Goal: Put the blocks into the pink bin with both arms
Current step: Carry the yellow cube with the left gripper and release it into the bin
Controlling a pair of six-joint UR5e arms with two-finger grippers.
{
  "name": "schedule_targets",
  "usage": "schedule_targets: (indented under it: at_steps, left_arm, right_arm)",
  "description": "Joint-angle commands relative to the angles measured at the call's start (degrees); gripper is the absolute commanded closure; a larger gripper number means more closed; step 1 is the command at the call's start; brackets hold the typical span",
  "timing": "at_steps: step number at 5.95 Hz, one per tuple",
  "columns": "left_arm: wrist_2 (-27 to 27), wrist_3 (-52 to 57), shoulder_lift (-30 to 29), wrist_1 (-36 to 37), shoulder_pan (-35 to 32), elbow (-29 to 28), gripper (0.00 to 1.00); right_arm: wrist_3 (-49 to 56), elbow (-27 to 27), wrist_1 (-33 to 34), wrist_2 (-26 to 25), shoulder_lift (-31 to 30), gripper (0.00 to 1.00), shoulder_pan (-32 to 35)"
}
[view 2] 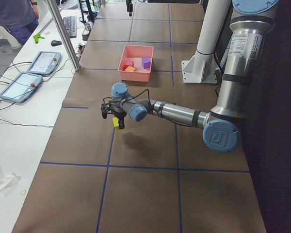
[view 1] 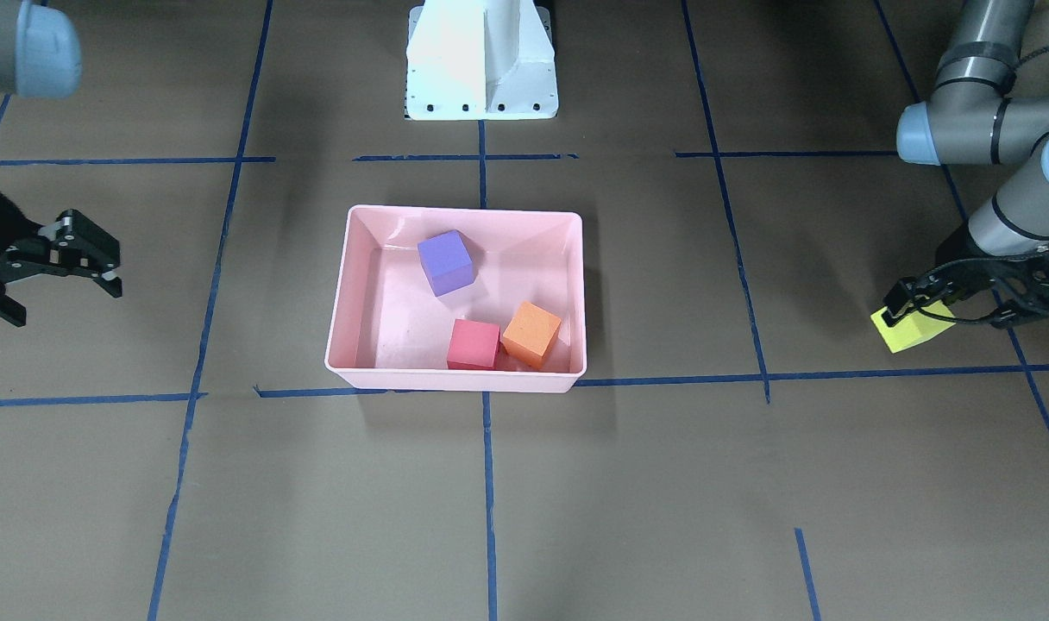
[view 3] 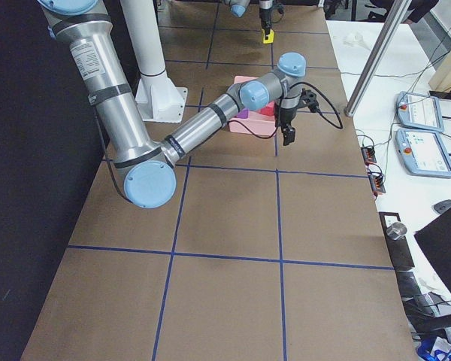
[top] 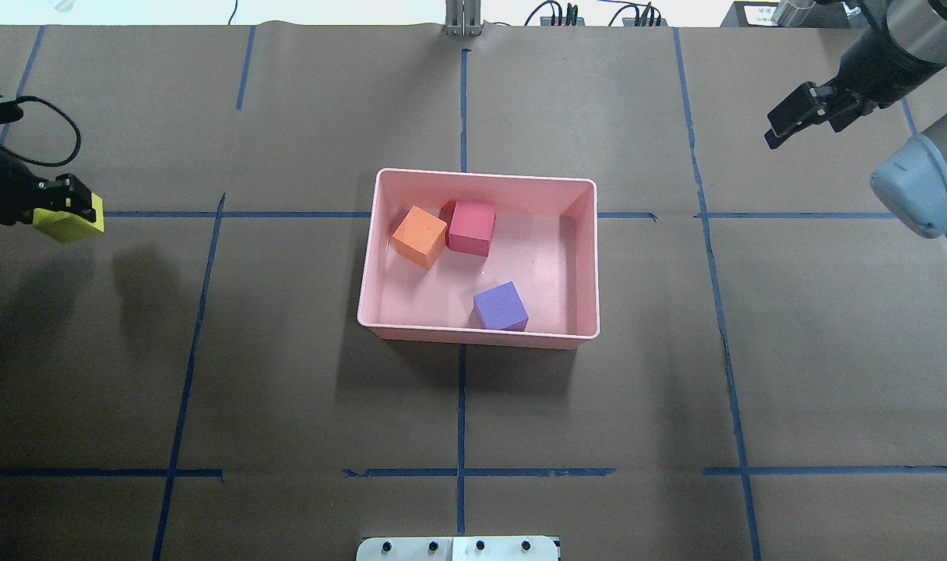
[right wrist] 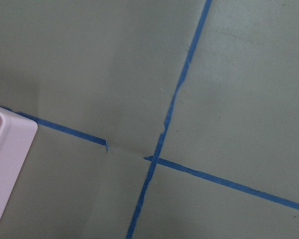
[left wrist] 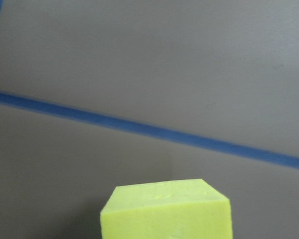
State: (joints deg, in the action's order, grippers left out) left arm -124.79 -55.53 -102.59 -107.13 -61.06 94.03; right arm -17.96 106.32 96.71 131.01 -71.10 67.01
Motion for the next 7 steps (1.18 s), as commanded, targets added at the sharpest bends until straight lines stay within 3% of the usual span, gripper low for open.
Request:
schedule_targets:
  at_steps: [1,2,3,5,6,7]
  left_arm:
    - [0.43,-0.71,-18.51,25.82,0.85,6.33,0.63]
    - [1.12,-4.98,-23.74,27.75,5.29,5.90,0.63]
    - [6.52,-13.29,-29.97,27.85,12.30,4.51,0.62]
    - [13.66,-23.87,-41.31,27.94,22.24,-2.58,0.53]
    - [18.05,-24.44,-41.80,27.86,26.13,-3.06,0.01]
    - [17.74,-19.49,-39.20,28.20,25.56,-0.28,0.00]
  right_arm:
    - [11.39,0.20,-1.35,2.84,-7.96,0.00,5.73]
    - [17.89,0.12,-1.35,3.72,-12.00,0.00,8.81]
    - [21.96,0.11,-3.18,3.82,-16.30,0.00,11.10]
    - [21.57,0.03,-6.97,3.82,-19.25,0.00,11.48]
    - [21.39,-0.06,-6.97,3.90,-19.25,0.00,11.39]
    - [19.99,-0.06,-6.97,4.08,-19.25,0.00,11.48]
